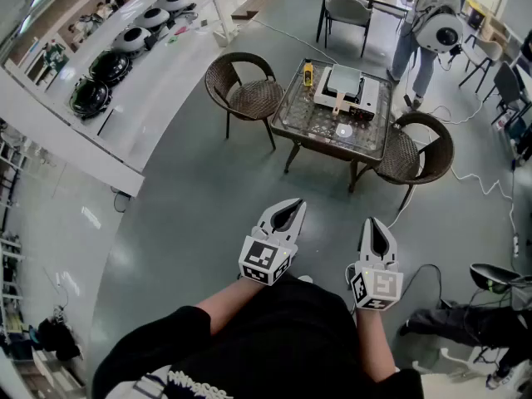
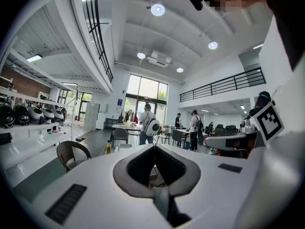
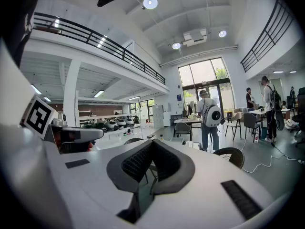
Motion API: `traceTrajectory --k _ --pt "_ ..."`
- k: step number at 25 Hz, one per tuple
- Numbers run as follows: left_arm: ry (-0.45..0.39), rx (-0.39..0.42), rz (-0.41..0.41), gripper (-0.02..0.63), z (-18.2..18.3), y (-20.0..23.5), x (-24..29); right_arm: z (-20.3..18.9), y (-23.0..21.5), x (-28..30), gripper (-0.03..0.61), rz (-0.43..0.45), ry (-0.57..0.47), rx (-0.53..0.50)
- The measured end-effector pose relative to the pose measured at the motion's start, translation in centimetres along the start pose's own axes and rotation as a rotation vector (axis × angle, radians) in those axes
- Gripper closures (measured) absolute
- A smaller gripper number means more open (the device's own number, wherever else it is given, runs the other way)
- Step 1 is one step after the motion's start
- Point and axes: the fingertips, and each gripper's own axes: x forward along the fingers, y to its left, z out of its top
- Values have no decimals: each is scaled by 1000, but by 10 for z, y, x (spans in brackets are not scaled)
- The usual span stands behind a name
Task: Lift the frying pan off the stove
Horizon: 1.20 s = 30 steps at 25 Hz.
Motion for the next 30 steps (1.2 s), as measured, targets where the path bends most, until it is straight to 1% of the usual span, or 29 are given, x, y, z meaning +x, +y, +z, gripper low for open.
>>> traceTrajectory --k 4,8,11,16,20,23,26,30 --pt "-4 -8 4 598 0 -2 -1 1 3 -3 548 31 -4 -13" --pt "-11 -4 18 598 -3 1 -6 -1 6 -5 548 56 -41 -35" --pt "-7 -11 26 598 -4 7 -8 -7 6 -1 548 70 -26 -16" --pt "1 -12 16 598 -5 18 2 -14 12 12 546 94 -3 4" --pt "23 -26 -13 598 -11 29 21 -14 14 28 546 96 13 6" --pt "25 -25 -33 598 -10 41 41 -15 9 44 546 79 14 38" --pt "20 -27 -41 598 -7 61 67 -16 -4 68 546 43 26 68" --pt "32 -58 -71 598 -6 86 101 -9 -16 107 546 24 50 56"
